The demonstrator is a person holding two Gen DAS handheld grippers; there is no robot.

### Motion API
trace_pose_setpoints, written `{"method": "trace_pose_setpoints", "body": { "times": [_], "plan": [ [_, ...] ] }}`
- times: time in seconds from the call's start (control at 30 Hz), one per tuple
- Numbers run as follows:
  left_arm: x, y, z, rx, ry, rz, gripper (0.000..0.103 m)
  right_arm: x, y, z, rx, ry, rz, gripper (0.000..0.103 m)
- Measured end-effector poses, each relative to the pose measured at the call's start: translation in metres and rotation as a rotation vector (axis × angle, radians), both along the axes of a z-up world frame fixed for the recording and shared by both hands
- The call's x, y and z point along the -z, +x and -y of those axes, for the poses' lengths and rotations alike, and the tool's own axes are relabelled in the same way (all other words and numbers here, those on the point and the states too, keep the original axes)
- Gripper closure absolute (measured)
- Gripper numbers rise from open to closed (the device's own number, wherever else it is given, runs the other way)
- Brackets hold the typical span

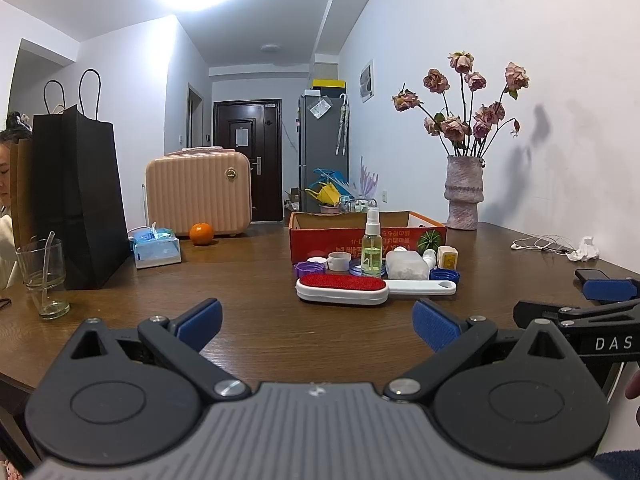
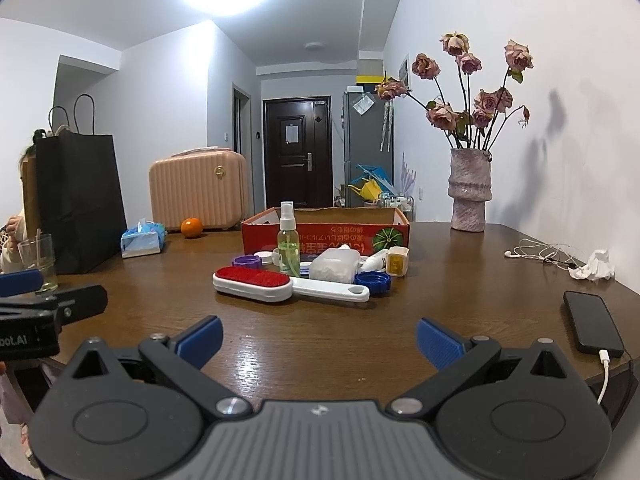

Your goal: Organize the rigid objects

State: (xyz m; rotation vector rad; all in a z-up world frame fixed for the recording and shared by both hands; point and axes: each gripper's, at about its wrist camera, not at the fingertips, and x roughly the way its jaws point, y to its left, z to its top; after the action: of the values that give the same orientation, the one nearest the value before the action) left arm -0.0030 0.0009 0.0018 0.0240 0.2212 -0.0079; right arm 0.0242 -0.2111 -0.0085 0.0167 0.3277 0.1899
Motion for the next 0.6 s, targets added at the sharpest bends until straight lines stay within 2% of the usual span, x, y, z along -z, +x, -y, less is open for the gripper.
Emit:
{"method": "trace_pose_setpoints", "body": {
  "times": [0.6],
  "plan": [
    [0.0005, 0.0020, 0.0010, 0.006, -0.002, -0.010, 0.000, 0.0024, 0.0006, 0.0000, -0.005, 0.008, -0.005, 0.000]
  ]
}}
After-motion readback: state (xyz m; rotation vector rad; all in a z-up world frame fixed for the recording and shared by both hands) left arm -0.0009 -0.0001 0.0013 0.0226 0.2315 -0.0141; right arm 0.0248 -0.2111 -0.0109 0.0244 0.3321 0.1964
